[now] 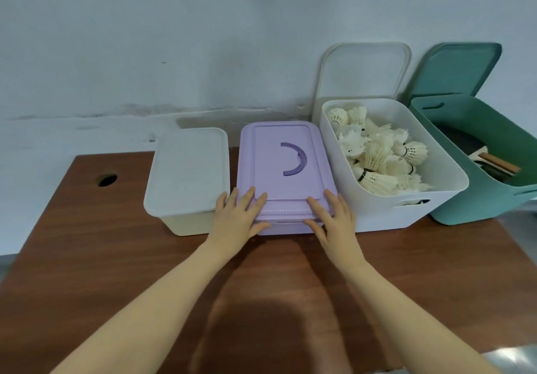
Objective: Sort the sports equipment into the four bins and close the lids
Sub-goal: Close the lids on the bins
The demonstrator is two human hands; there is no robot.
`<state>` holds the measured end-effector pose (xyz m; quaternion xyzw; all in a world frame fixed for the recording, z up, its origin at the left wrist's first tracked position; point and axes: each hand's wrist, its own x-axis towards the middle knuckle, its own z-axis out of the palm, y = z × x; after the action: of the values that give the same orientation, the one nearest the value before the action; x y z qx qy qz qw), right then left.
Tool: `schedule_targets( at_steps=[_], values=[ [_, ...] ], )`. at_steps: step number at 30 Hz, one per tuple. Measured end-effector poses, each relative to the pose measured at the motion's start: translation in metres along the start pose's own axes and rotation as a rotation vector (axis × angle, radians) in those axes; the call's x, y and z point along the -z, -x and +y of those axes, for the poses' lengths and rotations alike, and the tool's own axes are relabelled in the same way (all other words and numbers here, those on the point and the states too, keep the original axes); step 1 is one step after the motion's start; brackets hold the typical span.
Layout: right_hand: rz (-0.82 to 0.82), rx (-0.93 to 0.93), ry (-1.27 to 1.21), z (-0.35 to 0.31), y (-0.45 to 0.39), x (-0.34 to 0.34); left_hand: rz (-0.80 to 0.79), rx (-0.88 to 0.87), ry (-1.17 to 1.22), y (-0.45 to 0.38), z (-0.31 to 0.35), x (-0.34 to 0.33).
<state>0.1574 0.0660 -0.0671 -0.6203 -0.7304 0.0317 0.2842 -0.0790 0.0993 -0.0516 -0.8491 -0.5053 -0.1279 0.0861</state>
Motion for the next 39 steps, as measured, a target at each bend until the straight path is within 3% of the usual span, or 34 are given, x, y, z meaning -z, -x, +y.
schedule_targets(
  at_steps=[11,27,39],
  values=[
    [-0.003,0.002,-0.034,0.013,0.003,0.002,-0.028,0.032,0.007,0.005,0.009,-0.001],
    [-0.077,-0.03,0.12,0.004,0.003,-0.001,0.072,0.018,-0.114,0.014,0.013,-0.01],
    [-0.133,0.005,0.33,-0.02,-0.008,0.02,-0.039,0.103,-0.077,0.012,0.01,0.012]
  ],
)
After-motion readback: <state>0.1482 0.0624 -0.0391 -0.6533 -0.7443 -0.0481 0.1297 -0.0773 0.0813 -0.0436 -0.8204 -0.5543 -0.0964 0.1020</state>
